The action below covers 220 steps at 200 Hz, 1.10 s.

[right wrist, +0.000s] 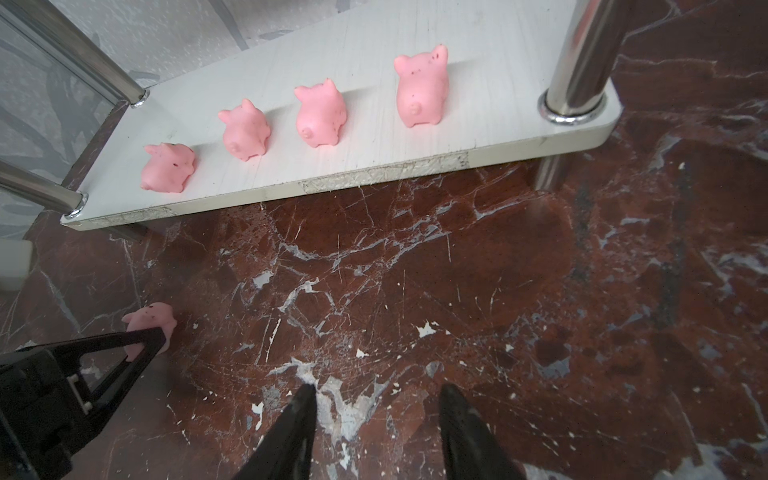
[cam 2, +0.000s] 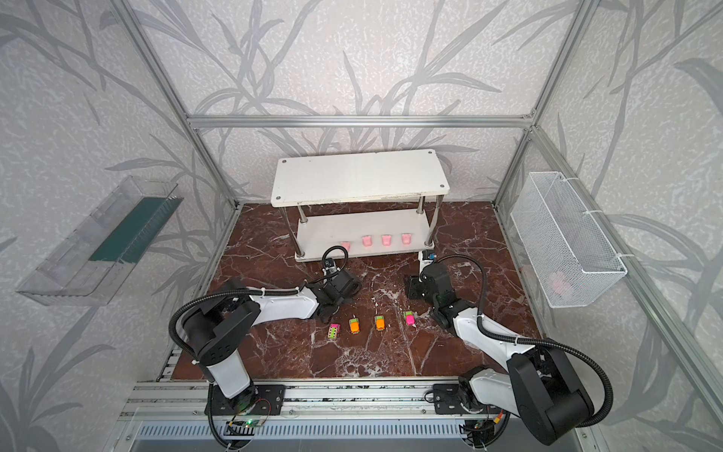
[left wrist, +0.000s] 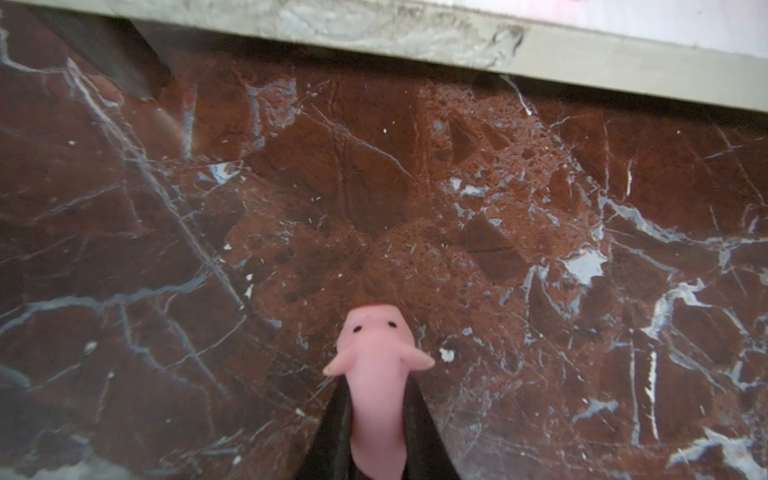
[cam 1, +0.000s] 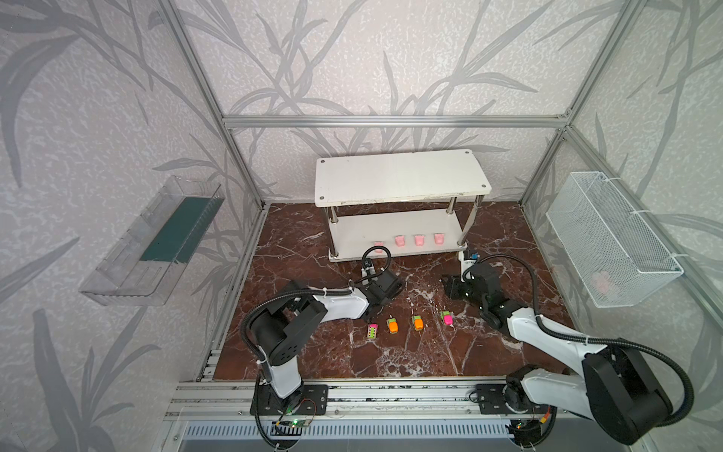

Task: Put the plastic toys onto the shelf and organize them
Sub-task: 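Carry the pig with the left gripper onto the lower shelf beside the others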

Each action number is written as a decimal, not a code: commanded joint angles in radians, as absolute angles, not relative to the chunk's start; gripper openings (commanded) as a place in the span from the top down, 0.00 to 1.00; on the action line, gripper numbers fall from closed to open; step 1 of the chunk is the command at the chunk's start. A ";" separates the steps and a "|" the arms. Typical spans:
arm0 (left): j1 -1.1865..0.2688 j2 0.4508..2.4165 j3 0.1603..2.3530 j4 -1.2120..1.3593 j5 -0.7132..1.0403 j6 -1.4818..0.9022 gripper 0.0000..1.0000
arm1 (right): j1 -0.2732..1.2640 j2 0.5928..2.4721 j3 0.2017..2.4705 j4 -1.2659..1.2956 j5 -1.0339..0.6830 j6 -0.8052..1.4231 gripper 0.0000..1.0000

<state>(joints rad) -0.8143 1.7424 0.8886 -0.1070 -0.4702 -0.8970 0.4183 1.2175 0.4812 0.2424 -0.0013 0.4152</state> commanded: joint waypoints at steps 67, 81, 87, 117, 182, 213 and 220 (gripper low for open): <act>-0.763 1.437 0.847 -0.196 -0.482 -0.725 0.83 | 0.414 1.223 0.477 0.265 -0.002 0.416 0.51; -0.740 1.405 0.846 -0.192 -0.472 -0.690 0.83 | 0.414 1.223 0.477 0.267 -0.005 0.420 0.51; -0.727 1.397 0.849 -0.192 -0.468 -0.677 0.83 | 0.414 1.223 0.477 0.267 -0.005 0.420 0.51; -0.661 1.383 0.853 -0.163 -0.425 -0.617 0.83 | 0.414 1.216 0.475 0.266 -0.002 0.419 0.51; -0.593 1.467 0.870 -0.040 -0.385 -0.521 0.82 | 0.414 1.215 0.476 0.261 0.001 0.414 0.51; -0.581 1.515 0.876 0.022 -0.373 -0.506 0.82 | 0.414 1.216 0.475 0.262 0.002 0.414 0.51; -0.580 1.528 0.881 0.030 -0.373 -0.502 0.82 | 0.414 1.216 0.476 0.261 0.002 0.414 0.51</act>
<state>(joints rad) -0.5888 1.4956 0.8593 -0.0299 -0.3805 -0.5350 0.4175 1.2179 0.4812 0.2428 -0.0013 0.4175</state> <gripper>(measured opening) 0.178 0.488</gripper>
